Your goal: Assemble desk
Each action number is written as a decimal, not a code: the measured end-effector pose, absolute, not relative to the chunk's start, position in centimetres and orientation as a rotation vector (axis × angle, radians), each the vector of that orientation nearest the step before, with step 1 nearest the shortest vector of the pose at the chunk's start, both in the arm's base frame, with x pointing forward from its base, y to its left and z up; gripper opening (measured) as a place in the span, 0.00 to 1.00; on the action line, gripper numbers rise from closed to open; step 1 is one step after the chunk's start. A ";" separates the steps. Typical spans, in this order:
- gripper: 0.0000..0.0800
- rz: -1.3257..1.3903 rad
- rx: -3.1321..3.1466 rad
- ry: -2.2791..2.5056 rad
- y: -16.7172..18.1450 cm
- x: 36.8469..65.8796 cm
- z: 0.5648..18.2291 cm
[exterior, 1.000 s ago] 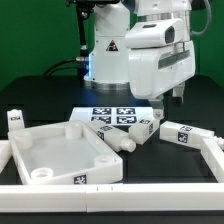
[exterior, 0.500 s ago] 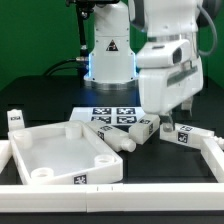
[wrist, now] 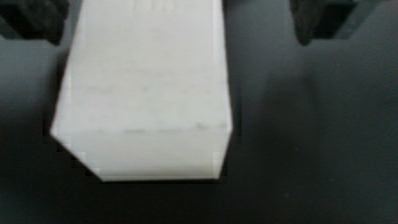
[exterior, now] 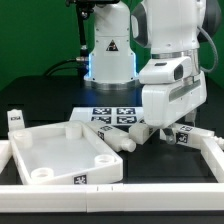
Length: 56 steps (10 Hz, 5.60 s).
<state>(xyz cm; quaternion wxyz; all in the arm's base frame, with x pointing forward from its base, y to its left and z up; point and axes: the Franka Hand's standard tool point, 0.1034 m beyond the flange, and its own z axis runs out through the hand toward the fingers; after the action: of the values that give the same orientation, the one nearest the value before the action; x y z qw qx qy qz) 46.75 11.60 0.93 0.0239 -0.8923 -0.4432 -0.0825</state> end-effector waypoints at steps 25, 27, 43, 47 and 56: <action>0.36 -0.310 -3.037 -0.094 15.1 38.6 2.3; 0.38 -0.318 -3.049 -0.143 14.5 37.6 1.0; 0.81 -0.195 -3.057 0.186 6.7 41.8 3.4; 0.79 -0.251 -3.084 0.190 5.6 41.4 0.8; 0.36 -0.279 -3.101 0.064 8.0 36.8 2.2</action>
Offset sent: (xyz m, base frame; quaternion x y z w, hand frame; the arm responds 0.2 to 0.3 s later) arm 0.0000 0.0000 0.0000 0.0000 0.0000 0.0000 1.0000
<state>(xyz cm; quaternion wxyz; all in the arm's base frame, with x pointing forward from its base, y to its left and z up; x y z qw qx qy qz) 36.77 7.97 2.20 0.0135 -0.9957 0.0207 -0.0896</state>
